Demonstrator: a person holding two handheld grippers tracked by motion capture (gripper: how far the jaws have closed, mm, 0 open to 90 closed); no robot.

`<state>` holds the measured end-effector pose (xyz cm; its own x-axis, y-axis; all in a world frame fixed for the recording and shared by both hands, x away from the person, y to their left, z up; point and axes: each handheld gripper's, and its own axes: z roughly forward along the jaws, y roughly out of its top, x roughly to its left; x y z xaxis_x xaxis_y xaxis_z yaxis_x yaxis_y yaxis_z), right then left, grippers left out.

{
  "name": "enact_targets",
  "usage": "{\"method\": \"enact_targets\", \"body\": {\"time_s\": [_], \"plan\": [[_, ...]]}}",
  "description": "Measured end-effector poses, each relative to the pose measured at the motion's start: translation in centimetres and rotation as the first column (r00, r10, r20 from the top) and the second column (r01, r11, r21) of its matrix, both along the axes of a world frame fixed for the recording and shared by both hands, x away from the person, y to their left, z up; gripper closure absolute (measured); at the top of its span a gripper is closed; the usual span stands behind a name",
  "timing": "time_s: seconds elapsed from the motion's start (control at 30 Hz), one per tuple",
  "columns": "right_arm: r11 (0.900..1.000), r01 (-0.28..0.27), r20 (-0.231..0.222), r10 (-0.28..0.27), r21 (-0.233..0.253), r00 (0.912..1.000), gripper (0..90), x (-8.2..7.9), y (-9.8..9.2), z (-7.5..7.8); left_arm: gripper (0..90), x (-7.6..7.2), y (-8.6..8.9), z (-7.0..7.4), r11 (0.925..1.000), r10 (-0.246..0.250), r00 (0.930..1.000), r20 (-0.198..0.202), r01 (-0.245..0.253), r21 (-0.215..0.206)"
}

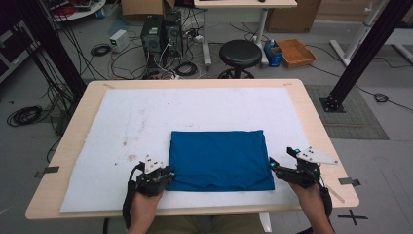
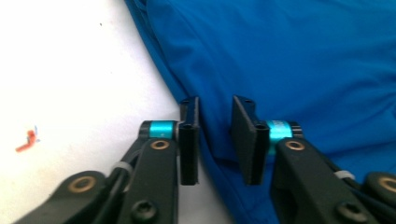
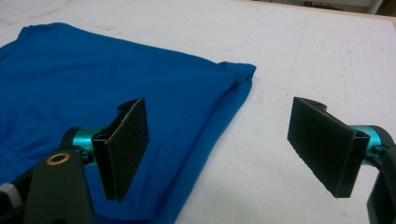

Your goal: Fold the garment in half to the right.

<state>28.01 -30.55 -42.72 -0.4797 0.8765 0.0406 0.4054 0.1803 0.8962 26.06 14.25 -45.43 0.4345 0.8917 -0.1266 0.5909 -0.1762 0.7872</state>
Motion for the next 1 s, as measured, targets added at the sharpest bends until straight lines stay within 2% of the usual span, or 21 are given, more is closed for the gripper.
{"method": "enact_targets", "body": {"time_s": [0.07, 0.1, 0.17, 0.27, 0.37, 0.47, 0.67, 0.87, 1.0], "plan": [[1.000, -0.004, -0.001, 0.004, 0.007, 1.0000, 20.2, 0.2, 0.2, 0.3, 81.2, 0.0, 0.1, 0.0, 0.9996, -0.014, 0.9998, -0.015, 0.014, -0.026], [1.000, -0.007, 0.001, 0.007, 0.012, 1.0000, 20.2, 0.4, 0.4, 0.5, 85.1, 0.0, 0.1, 0.0, 0.9996, -0.018, 0.9998, -0.013, 0.018, -0.022], [1.000, -0.023, 0.005, 0.023, 0.014, 0.9997, 20.2, 0.9, 1.1, 1.1, 85.5, 0.1, 0.1, 0.0, 0.9994, -0.029, 0.9994, -0.016, 0.029, -0.020], [0.997, -0.070, 0.003, 0.070, 0.014, 0.9975, 20.2, 2.0, 3.1, 2.1, 85.7, 0.3, 0.4, 0.0, 0.9984, -0.037, 0.9989, -0.029, 0.036, -0.045], [0.991, -0.131, -0.002, 0.131, 0.026, 0.9914, 20.2, 3.9, 6.0, 3.1, 85.7, 0.4, 0.5, 0.0, 0.9976, -0.041, 0.9986, -0.033, 0.039, -0.057], [0.983, -0.185, -0.014, 0.185, 0.011, 0.9826, 20.2, 6.2, 9.5, 3.9, 85.6, 0.4, 0.6, -0.1, 0.9968, -0.048, 0.9983, -0.034, 0.045, -0.066], [0.963, -0.269, -0.075, 0.266, -0.028, 0.9609, 20.3, 10.2, 16.0, 4.6, 85.5, 0.5, 0.8, -0.1, 0.9959, -0.061, 0.9977, -0.029, 0.059, -0.068], [0.944, -0.322, -0.186, 0.305, -0.067, 0.9339, 25.8, 13.4, 21.9, 3.6, 85.5, 0.5, 0.8, -0.2, 0.9960, -0.068, 0.9974, -0.024, 0.066, -0.060], [0.935, -0.346, -0.236, 0.319, -0.083, 0.9181, 31.8, 14.7, 25.6, 2.6, 85.5, 0.5, 0.9, -0.2, 0.9953, -0.067, 0.9974, -0.028, 0.065, -0.072]]}}
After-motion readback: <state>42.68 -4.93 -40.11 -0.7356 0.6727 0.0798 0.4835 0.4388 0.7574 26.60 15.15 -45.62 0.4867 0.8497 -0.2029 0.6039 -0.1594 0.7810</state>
